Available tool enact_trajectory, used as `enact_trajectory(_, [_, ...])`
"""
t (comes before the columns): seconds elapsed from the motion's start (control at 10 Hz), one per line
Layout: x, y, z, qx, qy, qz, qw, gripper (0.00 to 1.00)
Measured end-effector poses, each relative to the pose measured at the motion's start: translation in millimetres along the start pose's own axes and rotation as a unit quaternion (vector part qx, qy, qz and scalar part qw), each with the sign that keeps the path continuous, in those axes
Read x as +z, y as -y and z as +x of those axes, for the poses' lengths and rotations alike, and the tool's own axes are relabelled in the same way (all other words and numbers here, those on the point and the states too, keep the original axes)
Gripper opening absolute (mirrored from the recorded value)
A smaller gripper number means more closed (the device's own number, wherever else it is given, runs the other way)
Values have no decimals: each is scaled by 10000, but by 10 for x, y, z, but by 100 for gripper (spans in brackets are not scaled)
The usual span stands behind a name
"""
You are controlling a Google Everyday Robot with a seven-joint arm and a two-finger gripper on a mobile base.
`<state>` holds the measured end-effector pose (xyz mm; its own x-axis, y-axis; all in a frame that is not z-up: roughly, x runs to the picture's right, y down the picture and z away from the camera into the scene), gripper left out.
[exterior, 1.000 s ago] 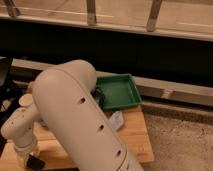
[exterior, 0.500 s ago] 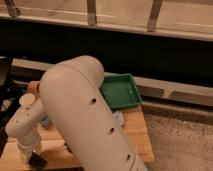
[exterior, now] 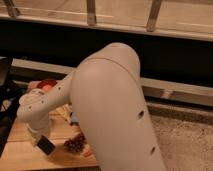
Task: Place eraser in table surface
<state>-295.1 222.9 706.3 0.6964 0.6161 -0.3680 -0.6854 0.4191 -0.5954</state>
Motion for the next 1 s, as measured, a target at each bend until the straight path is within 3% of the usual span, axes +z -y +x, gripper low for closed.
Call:
enact_trajectory(0.5, [63,343,17,354,322,-107,9988,0])
enact_trajectory(0.8, [147,526,-84,455,454,-156,9978,0])
enact_trajectory(0.9, [232,510,-142,436,461,-222,9977,3])
enact_trajectory(1.0, [362,490,-190,406,425,-303,9978,12])
